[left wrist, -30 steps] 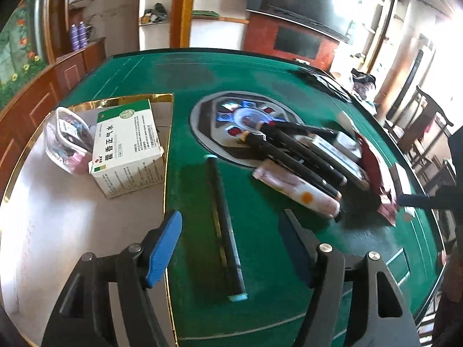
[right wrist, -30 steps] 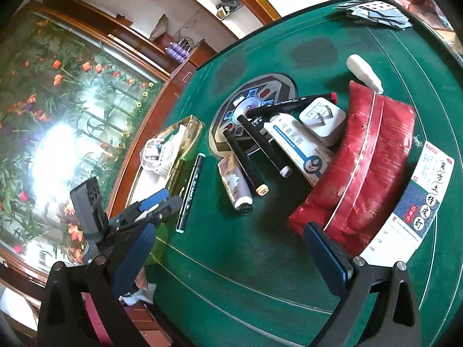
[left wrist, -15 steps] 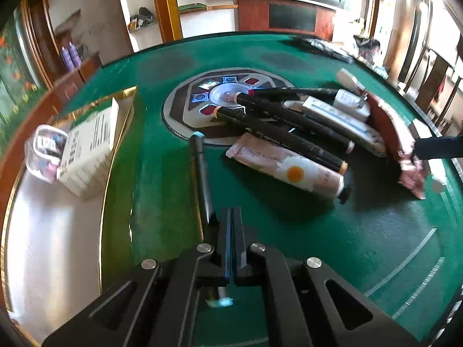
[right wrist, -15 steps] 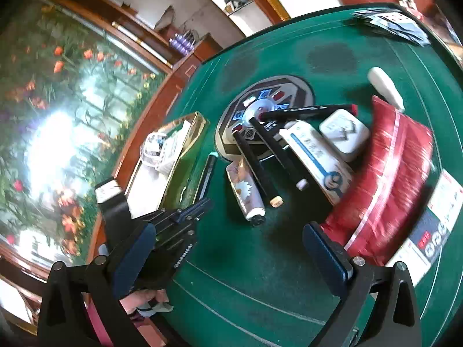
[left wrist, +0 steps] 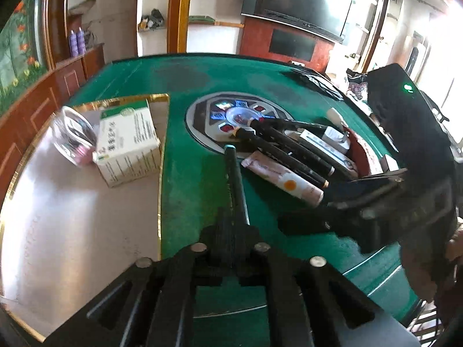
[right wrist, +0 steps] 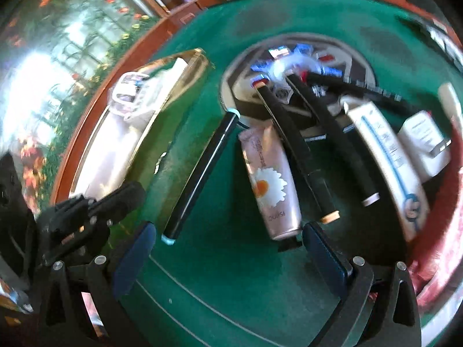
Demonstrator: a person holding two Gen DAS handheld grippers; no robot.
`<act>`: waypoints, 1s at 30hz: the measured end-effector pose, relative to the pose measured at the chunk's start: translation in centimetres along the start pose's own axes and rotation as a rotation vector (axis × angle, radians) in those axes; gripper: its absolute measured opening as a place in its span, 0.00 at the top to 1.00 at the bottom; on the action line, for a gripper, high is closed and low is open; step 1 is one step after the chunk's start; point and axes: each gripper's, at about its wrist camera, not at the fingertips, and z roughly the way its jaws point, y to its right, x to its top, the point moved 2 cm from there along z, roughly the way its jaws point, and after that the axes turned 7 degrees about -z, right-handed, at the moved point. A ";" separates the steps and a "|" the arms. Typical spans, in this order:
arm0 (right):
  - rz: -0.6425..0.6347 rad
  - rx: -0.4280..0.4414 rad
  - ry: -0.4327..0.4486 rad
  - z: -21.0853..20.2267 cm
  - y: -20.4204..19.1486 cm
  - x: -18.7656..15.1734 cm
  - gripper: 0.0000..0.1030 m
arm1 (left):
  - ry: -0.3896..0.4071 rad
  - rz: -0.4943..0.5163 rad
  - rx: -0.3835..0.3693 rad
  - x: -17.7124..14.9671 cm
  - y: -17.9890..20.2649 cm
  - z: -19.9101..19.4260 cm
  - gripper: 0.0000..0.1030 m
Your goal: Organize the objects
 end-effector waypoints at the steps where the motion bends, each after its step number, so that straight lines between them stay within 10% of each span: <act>1: 0.007 -0.011 0.005 0.0 0.0 0.3 0.00 | 0.006 -0.015 -0.025 0.0 -0.2 -0.2 0.85; 6: -0.061 -0.207 -0.077 1.2 -1.2 1.0 0.08 | 0.037 -0.096 -0.080 -0.2 -2.2 -1.6 0.67; 10: -0.162 -0.421 -0.094 2.0 -2.4 0.8 0.37 | 0.058 -0.173 -0.100 -0.5 -4.3 -3.1 0.58; 13: -0.154 -0.426 -0.073 1.6 -2.1 0.6 0.54 | 0.058 -0.198 -0.097 -0.9 -5.5 -4.1 0.56; 24: -0.181 -0.424 -0.017 2.3 -2.5 1.7 0.52 | 0.040 -0.175 -0.081 -1.5 -4.8 -4.2 0.50; 30: -0.180 -0.397 -0.023 1.1 -2.3 0.0 0.67 | 0.007 -0.119 -0.088 -1.4 -1.7 -3.2 0.49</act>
